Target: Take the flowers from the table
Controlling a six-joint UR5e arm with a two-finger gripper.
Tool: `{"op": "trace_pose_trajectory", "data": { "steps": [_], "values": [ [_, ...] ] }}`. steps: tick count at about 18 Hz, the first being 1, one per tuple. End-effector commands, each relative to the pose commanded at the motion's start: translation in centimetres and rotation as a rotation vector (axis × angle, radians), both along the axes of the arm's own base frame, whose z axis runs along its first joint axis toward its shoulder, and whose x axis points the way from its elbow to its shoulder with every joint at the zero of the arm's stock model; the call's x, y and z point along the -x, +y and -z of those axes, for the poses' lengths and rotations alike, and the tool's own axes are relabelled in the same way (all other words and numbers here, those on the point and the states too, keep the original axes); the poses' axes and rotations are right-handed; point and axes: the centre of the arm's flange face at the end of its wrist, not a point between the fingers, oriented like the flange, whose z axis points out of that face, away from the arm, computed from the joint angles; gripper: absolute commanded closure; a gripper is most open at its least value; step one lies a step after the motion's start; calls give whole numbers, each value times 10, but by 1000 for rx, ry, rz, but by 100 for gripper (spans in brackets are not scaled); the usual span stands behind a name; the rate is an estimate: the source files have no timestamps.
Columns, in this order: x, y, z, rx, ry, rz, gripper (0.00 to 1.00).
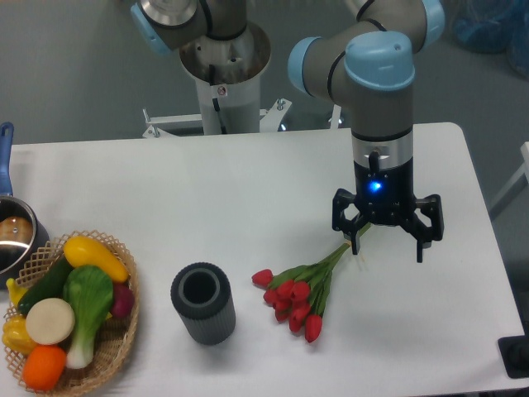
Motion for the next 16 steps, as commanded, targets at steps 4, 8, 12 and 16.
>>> {"op": "trace_pose_trajectory", "data": {
  "steps": [4, 8, 12, 16],
  "values": [
    [-1, 1, 0, 1, 1, 3, 0],
    [-5, 1, 2, 2, -3, 3, 0],
    [-5, -3, 12, 7, -20, -1, 0],
    [-5, -2, 15, 2, -31, -18, 0]
  ]
}}
